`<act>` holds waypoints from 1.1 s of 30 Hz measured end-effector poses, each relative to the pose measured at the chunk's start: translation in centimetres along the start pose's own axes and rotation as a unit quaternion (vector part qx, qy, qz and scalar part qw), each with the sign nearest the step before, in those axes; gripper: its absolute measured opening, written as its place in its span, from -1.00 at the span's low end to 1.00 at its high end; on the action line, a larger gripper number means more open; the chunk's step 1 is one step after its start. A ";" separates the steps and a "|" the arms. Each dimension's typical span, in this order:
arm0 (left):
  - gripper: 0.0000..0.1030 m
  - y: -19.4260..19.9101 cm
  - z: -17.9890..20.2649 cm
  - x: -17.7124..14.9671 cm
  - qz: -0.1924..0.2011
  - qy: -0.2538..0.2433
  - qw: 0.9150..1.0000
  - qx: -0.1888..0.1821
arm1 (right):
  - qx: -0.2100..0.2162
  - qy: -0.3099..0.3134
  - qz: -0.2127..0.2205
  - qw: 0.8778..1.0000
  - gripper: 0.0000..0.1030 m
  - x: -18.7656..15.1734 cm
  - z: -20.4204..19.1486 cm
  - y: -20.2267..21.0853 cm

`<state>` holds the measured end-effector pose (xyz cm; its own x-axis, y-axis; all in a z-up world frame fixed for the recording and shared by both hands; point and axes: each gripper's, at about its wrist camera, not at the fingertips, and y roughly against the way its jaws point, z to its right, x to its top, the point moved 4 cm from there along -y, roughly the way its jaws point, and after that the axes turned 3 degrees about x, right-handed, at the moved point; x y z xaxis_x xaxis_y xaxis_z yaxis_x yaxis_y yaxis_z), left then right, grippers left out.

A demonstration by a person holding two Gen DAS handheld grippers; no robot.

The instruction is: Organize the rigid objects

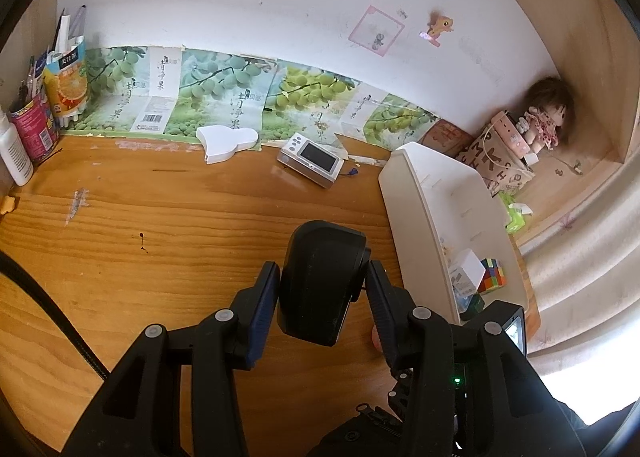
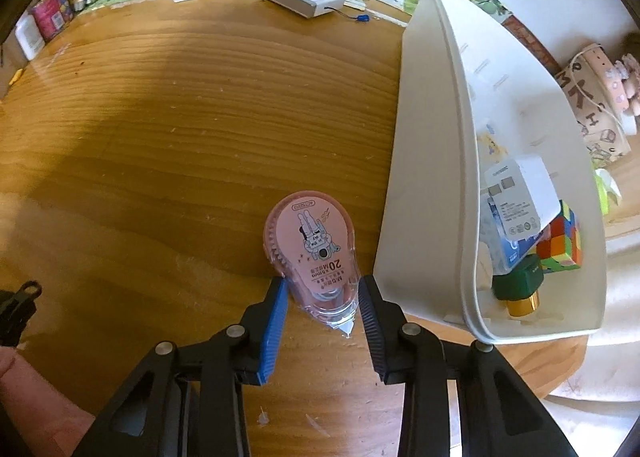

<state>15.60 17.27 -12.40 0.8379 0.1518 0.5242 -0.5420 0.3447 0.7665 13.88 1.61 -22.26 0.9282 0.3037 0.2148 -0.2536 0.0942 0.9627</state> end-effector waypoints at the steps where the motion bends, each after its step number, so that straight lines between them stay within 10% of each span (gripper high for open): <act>1: -0.07 0.1 0.1 0.0 0.002 0.003 1.000 0.001 | 0.012 -0.002 -0.001 1.000 -0.30 0.0 -0.1 0.1; 5: -0.07 0.8 0.3 0.2 0.019 0.017 1.000 0.007 | 0.061 -0.009 -0.008 0.998 -0.40 -0.6 0.5 0.5; 8: -0.07 1.0 0.4 0.3 0.028 0.026 0.999 0.008 | 0.126 -0.015 -0.001 0.992 -0.99 -0.4 1.2 1.6; 21: -0.07 1.3 -0.6 0.3 0.038 0.045 0.998 0.007 | 0.177 -0.101 -0.025 0.979 -0.98 -2.6 5.2 1.8; 26: -0.07 0.9 -0.5 0.3 0.028 0.034 0.999 -0.001 | 0.179 -0.138 -0.032 0.974 -0.21 -3.4 5.5 1.5; 33: -0.07 0.0 -0.8 0.2 0.005 0.011 1.000 -0.007 | 0.190 -0.179 -0.025 0.965 0.17 -3.8 5.1 0.9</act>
<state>15.86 18.01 -12.58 0.8341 0.1757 0.5228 -0.5490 0.3555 0.7564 11.56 -4.32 -21.35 0.9884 -0.0463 0.1447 -0.1519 -0.2755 0.9492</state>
